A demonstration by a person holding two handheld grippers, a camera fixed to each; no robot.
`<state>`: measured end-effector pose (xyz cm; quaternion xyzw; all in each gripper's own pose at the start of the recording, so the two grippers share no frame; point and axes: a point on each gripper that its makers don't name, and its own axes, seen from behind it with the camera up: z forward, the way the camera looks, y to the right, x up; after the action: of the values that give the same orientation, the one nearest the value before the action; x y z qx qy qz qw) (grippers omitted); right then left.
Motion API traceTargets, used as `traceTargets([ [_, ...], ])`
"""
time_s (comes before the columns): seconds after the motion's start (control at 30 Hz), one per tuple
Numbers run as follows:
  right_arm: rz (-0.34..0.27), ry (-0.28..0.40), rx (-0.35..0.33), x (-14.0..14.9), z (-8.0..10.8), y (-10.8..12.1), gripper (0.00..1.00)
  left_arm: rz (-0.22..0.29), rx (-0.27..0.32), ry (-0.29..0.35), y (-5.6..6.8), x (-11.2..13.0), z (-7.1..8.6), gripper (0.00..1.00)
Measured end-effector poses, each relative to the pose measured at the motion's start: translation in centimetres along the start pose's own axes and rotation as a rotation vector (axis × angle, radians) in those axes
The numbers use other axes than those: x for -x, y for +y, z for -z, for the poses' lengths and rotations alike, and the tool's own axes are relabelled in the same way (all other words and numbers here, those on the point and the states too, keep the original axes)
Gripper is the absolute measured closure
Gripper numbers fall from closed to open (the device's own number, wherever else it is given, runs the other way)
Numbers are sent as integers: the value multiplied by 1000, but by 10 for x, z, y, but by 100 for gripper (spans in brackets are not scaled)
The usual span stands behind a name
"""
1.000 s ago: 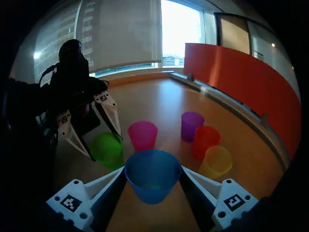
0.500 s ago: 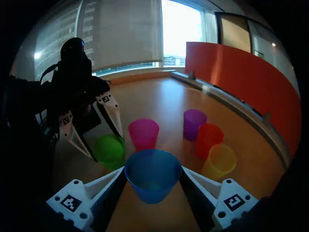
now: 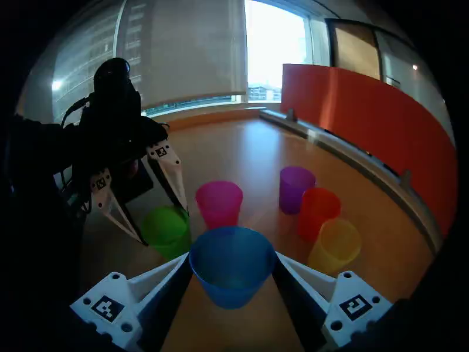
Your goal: Pour water
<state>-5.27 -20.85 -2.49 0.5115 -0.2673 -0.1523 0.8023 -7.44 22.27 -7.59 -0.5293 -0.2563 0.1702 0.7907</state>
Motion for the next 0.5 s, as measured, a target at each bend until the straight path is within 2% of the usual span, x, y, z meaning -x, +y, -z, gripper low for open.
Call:
traceTargets([
  [0.27,-2,-4,-1,2,-2,-2,8,20,-5,-1,-2,0,3,4],
  [0.5,1,-5,-2,2,-7,-3,8,8,-13,-15,-4,6,7,4],
])
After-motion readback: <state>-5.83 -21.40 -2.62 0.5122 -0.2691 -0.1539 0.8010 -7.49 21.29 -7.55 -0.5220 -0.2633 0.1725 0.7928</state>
